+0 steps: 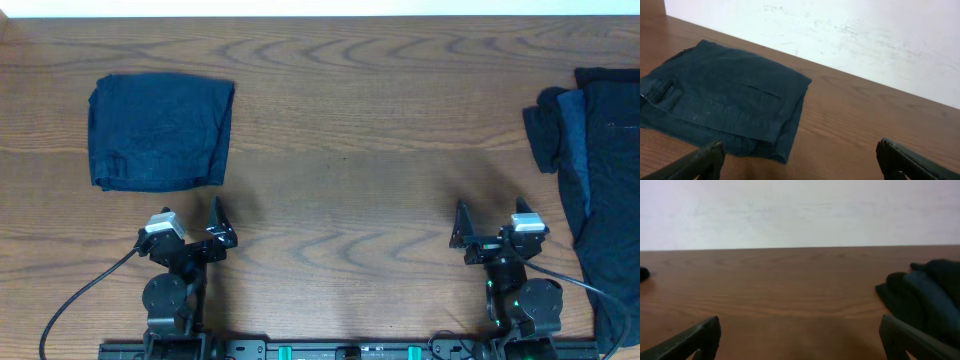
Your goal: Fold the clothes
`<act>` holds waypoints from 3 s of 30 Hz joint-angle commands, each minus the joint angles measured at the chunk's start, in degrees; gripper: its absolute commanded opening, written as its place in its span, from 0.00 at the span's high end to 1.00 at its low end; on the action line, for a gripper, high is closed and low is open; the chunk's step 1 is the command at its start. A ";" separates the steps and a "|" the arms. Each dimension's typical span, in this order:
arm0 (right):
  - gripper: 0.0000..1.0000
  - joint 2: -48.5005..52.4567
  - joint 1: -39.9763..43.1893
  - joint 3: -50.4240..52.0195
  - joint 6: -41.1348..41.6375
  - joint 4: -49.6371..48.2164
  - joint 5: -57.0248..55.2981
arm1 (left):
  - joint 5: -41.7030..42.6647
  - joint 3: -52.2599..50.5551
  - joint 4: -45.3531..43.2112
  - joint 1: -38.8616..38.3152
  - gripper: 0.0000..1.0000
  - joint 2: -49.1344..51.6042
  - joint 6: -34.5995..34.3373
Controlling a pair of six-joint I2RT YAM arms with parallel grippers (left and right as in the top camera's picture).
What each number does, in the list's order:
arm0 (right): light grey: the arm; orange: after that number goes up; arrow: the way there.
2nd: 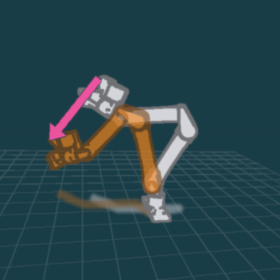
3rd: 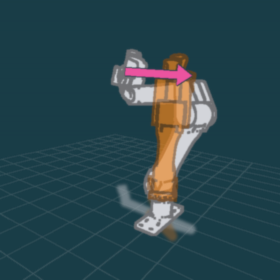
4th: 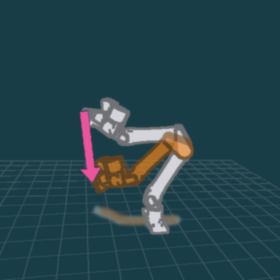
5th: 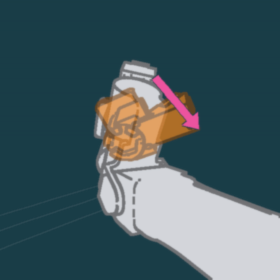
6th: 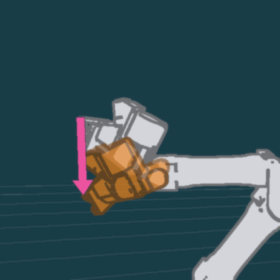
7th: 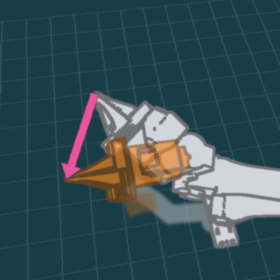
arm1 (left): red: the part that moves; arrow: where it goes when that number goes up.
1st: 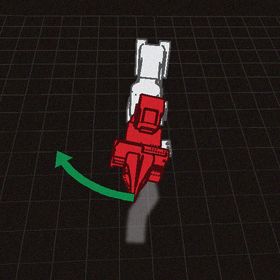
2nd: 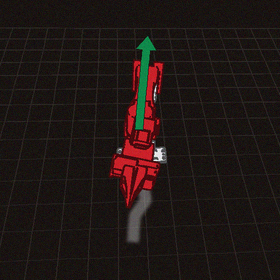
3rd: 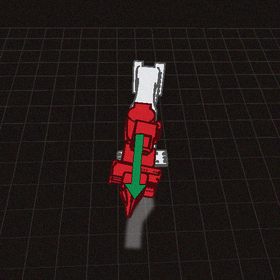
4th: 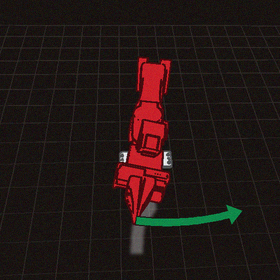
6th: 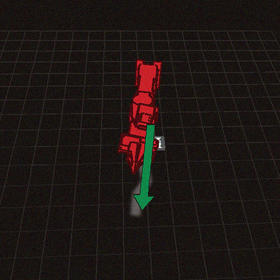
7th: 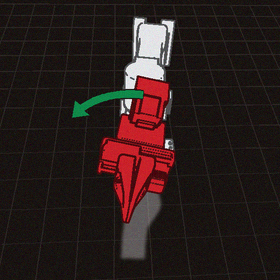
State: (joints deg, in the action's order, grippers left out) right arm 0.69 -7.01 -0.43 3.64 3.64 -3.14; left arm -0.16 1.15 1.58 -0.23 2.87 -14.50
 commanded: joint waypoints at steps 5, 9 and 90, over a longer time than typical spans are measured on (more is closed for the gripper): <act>0.01 -0.28 -0.42 0.11 -12.37 0.00 -0.98 | -0.96 -0.92 2.47 -0.22 0.02 -0.42 1.18; 0.01 -0.28 -0.42 0.11 -12.37 0.00 -0.96 | -0.96 -0.92 2.47 -0.22 0.02 -0.42 1.18; 0.01 -0.28 -0.42 0.11 -12.33 0.07 -0.96 | -0.96 -0.92 2.47 -0.22 0.02 -0.42 1.18</act>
State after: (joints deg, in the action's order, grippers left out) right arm 0.69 -7.01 -0.43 -8.01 3.62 -3.46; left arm -0.16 1.15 1.58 -0.23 2.87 -14.48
